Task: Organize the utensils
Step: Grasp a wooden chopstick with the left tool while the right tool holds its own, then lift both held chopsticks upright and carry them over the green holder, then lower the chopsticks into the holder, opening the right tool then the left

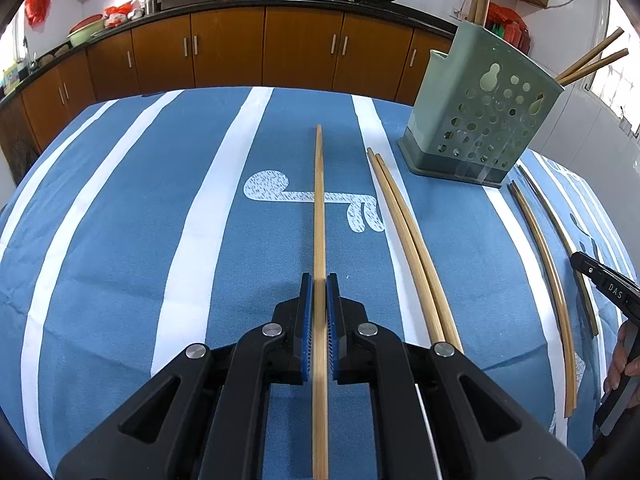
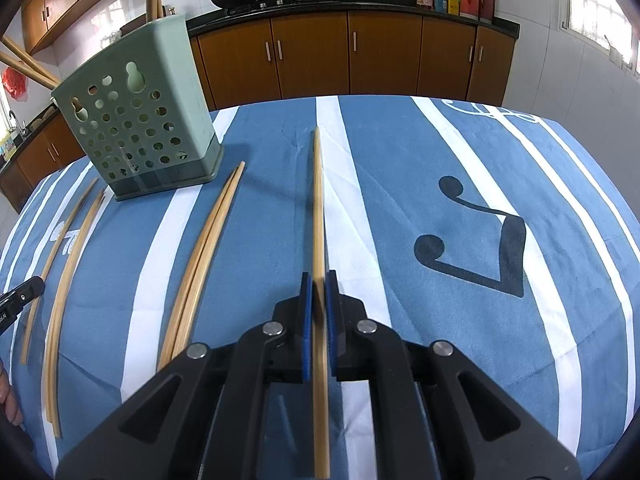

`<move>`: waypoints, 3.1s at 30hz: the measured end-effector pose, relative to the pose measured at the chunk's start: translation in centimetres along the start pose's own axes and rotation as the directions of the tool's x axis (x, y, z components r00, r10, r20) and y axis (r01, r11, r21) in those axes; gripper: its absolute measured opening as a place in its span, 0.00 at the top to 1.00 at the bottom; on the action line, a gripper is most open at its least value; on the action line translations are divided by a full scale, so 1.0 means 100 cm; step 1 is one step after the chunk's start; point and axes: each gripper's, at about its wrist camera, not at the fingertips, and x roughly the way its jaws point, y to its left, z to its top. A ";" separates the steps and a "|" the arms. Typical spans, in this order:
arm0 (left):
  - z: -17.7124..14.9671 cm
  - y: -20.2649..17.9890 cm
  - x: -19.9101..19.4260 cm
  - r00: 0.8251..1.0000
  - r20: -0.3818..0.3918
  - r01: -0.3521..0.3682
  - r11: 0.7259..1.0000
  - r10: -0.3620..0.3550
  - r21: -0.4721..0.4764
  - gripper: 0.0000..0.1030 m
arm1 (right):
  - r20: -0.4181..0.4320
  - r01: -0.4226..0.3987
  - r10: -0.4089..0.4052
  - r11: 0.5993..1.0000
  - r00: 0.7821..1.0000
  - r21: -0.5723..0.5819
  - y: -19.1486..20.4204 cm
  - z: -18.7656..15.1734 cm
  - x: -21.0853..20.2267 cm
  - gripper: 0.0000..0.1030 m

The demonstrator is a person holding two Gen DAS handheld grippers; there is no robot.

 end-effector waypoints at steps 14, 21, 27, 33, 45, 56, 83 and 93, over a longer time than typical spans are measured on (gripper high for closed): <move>-0.008 -0.004 -0.008 1.000 -0.016 -0.012 0.999 0.013 0.038 0.92 | -0.026 -0.018 0.017 1.000 1.000 -0.018 0.000 -0.014 -0.015 0.86; -0.021 -0.002 -0.019 1.000 -0.019 0.007 0.999 -0.006 0.041 0.92 | -0.021 -0.012 0.011 0.999 1.000 -0.036 0.001 -0.030 -0.026 0.87; -0.030 -0.011 -0.024 1.000 -0.006 -0.013 0.997 0.014 0.075 0.92 | -0.008 -0.005 0.005 0.999 1.000 -0.033 0.000 -0.031 -0.026 0.90; -0.035 -0.018 -0.025 0.998 0.014 -0.056 0.991 0.055 0.123 0.92 | -0.009 -0.008 0.008 0.999 1.000 -0.031 -0.002 -0.031 -0.026 0.90; -0.012 -0.008 -0.043 0.999 0.029 -0.032 0.995 0.029 0.091 0.93 | 0.051 -0.043 0.044 0.999 0.998 -0.012 -0.006 -0.012 -0.053 0.93; 0.019 -0.004 -0.093 0.983 0.183 0.007 0.999 -0.016 0.050 0.93 | 0.224 -0.080 0.073 0.997 0.972 0.022 -0.013 0.015 -0.106 0.93; 0.072 -0.020 -0.175 0.912 0.395 0.074 0.993 -0.106 0.097 0.93 | 0.451 -0.248 0.245 0.967 0.858 -0.054 0.000 0.078 -0.206 0.93; 0.104 -0.058 -0.215 0.859 0.459 0.150 0.970 -0.224 0.193 0.93 | 0.487 -0.348 0.380 0.924 0.786 -0.160 0.027 0.123 -0.262 0.93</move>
